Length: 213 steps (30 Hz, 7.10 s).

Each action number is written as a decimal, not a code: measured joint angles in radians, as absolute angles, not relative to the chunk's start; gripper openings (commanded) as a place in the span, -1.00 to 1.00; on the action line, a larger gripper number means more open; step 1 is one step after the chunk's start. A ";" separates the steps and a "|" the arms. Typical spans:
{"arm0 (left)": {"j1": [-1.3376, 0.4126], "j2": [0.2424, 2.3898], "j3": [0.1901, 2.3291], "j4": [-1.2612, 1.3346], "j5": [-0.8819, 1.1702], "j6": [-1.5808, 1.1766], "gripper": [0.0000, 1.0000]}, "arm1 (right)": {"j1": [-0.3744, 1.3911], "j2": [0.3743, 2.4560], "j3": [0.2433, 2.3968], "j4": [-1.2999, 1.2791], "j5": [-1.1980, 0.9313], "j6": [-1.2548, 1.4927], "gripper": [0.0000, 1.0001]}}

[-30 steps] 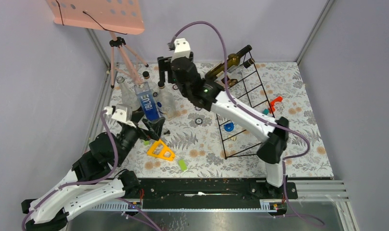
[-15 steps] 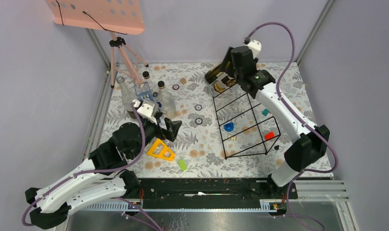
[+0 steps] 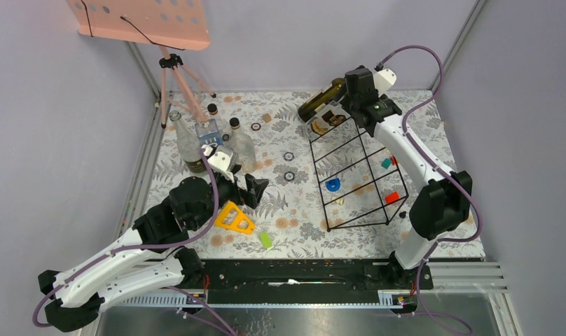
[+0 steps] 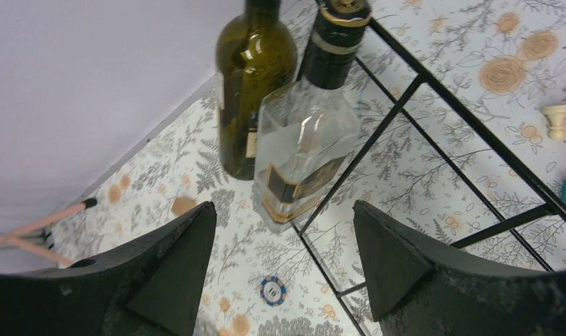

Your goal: Take the wine bottle off the wine rack

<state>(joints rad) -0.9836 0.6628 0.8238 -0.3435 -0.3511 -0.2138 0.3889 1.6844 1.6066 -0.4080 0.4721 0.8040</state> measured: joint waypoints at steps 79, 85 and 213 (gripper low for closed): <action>-0.984 0.677 0.776 -0.358 -0.332 -0.238 0.93 | 0.244 1.951 1.678 -0.144 0.346 0.777 -1.00; -0.984 0.692 0.775 -0.347 -0.325 -0.242 0.93 | 0.280 1.917 1.672 -0.144 0.333 0.704 -1.00; -0.867 0.857 0.751 -0.143 -0.285 -0.242 0.97 | 0.708 0.998 1.214 -0.430 -0.076 0.304 0.99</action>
<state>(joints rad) -0.8665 0.8574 0.7513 -0.1429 -0.2852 -0.2417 0.7078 0.9977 1.2144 -0.4301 -0.0757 0.3038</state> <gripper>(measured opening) 0.985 0.993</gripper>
